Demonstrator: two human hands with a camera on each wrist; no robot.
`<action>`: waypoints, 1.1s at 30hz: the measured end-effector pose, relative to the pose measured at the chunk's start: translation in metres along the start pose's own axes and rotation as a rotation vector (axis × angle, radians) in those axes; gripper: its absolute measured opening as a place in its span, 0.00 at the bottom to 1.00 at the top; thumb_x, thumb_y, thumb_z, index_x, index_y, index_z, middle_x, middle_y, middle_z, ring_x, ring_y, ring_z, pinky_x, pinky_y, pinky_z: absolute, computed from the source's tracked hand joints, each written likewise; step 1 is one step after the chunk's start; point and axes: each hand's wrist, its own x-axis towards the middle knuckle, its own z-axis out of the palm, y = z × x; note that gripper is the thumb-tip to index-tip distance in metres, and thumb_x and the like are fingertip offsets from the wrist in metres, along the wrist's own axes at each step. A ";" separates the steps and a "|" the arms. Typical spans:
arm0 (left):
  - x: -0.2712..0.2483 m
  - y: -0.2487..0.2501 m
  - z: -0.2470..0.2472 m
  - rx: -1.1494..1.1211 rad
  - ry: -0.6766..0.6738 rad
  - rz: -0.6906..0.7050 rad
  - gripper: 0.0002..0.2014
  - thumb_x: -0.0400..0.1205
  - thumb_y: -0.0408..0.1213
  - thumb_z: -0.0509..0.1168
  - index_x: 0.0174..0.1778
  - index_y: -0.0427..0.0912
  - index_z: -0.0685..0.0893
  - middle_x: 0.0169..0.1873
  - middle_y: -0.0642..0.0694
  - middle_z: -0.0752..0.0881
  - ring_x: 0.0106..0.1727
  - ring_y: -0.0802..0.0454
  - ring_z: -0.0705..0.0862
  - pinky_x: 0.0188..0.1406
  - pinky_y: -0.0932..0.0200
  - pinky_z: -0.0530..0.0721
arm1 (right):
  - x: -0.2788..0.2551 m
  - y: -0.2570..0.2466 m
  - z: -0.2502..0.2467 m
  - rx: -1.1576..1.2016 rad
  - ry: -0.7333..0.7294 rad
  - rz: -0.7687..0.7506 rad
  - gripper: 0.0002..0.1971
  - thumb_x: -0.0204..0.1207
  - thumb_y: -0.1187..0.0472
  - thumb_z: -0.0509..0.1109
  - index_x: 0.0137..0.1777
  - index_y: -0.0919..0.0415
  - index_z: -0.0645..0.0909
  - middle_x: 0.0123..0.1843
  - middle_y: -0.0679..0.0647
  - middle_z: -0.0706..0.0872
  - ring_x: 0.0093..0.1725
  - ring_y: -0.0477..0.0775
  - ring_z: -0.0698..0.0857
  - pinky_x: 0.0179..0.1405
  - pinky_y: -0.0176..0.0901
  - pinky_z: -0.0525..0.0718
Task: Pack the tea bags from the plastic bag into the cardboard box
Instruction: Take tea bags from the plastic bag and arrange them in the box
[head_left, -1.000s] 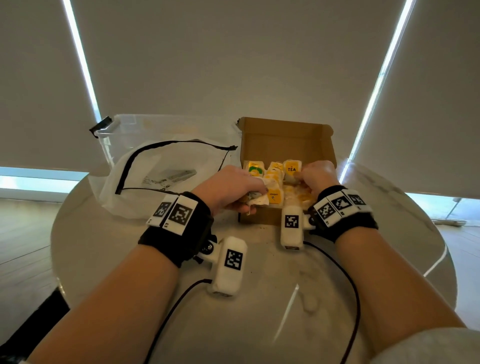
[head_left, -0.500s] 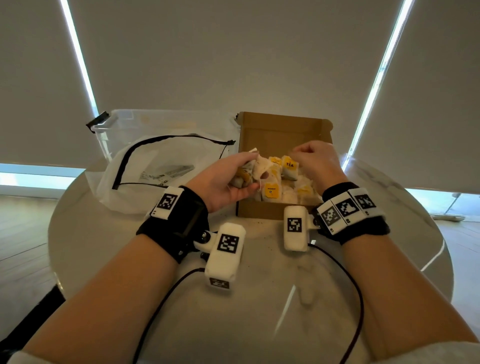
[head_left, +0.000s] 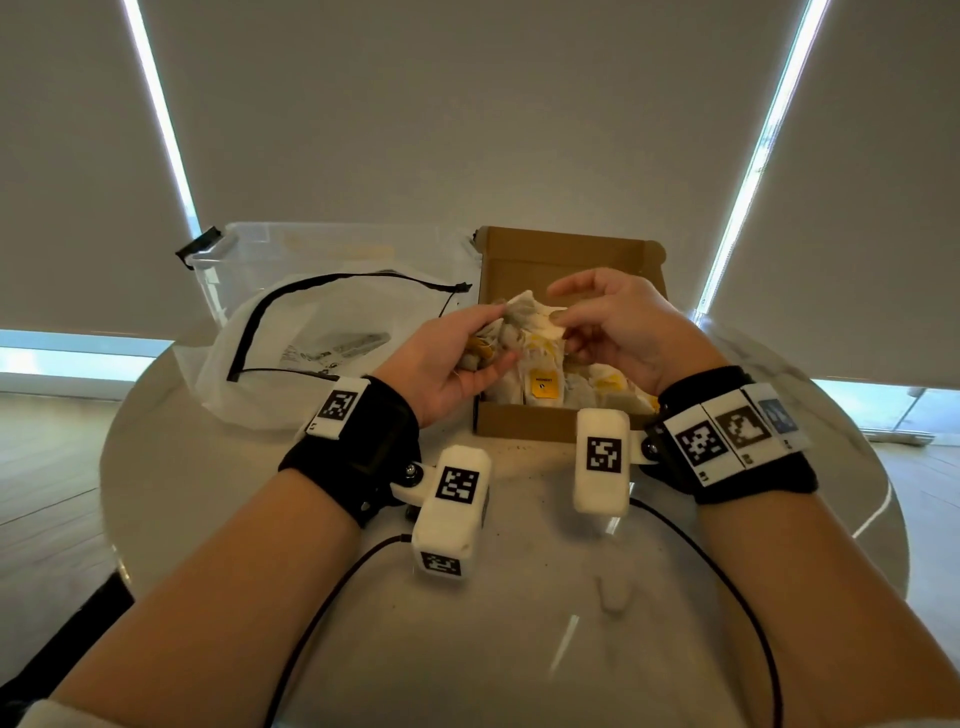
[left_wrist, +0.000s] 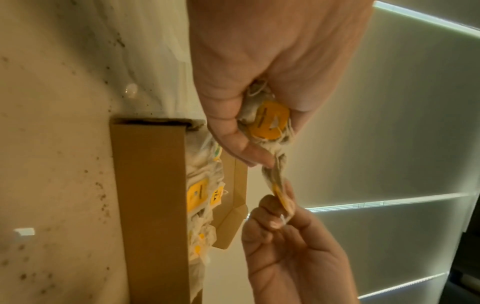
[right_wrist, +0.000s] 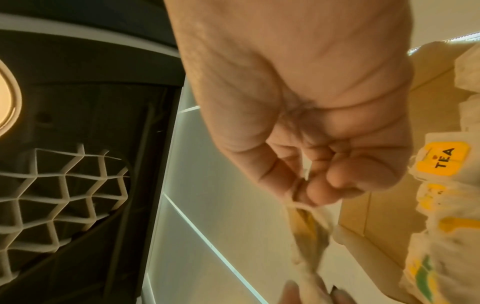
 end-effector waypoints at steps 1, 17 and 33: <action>0.001 0.000 -0.001 0.010 0.031 0.021 0.09 0.81 0.37 0.67 0.52 0.35 0.83 0.47 0.36 0.86 0.41 0.50 0.86 0.28 0.65 0.87 | -0.001 -0.001 -0.001 0.037 0.002 0.002 0.07 0.76 0.73 0.66 0.48 0.64 0.83 0.34 0.55 0.83 0.26 0.46 0.80 0.25 0.35 0.81; 0.001 -0.004 0.001 0.300 0.034 0.038 0.04 0.83 0.35 0.64 0.50 0.40 0.82 0.48 0.40 0.82 0.49 0.49 0.83 0.42 0.60 0.87 | 0.011 0.024 -0.037 -0.312 0.310 -0.150 0.08 0.78 0.67 0.69 0.43 0.51 0.82 0.42 0.50 0.84 0.36 0.44 0.81 0.31 0.33 0.80; 0.003 -0.006 0.000 0.380 -0.026 0.078 0.15 0.83 0.32 0.63 0.65 0.34 0.79 0.46 0.44 0.82 0.44 0.53 0.84 0.46 0.58 0.87 | 0.059 0.062 -0.019 -0.360 0.383 0.094 0.05 0.72 0.65 0.76 0.42 0.61 0.81 0.35 0.57 0.86 0.31 0.49 0.85 0.45 0.49 0.90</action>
